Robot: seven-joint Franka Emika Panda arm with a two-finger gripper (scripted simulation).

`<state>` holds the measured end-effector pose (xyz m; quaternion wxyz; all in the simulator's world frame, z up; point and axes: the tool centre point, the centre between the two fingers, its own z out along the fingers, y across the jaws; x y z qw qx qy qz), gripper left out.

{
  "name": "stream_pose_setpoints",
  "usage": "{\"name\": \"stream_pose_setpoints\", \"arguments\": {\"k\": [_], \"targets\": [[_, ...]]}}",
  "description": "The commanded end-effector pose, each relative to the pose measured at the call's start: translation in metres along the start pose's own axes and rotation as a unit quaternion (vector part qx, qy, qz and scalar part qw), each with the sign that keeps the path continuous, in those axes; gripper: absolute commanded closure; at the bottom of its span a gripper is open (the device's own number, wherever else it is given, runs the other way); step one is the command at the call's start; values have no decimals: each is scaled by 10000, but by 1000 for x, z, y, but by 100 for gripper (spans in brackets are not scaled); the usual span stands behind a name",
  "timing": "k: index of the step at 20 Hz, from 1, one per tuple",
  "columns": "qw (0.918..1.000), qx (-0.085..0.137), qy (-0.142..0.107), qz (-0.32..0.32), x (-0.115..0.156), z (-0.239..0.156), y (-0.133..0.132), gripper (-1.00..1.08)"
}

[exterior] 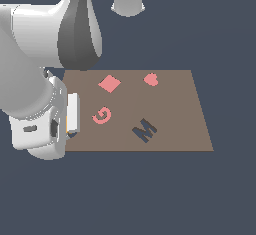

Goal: Insert a designated object into the corresponding slot on a board.

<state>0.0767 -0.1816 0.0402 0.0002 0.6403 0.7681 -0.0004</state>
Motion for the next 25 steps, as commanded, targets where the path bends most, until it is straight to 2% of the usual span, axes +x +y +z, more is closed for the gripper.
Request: {"name": "stream_pose_setpoints", "arguments": {"k": [1,15,16,25], "targets": [[9999,-2,-1,-108,-2,0,4,108],[9998,-3,-2,-195,-2,10,8,108],[9998,-3,-2,-195,-2,10,8,-92],[9998,-3,-2,-195,-2,10,8,-92]]}}
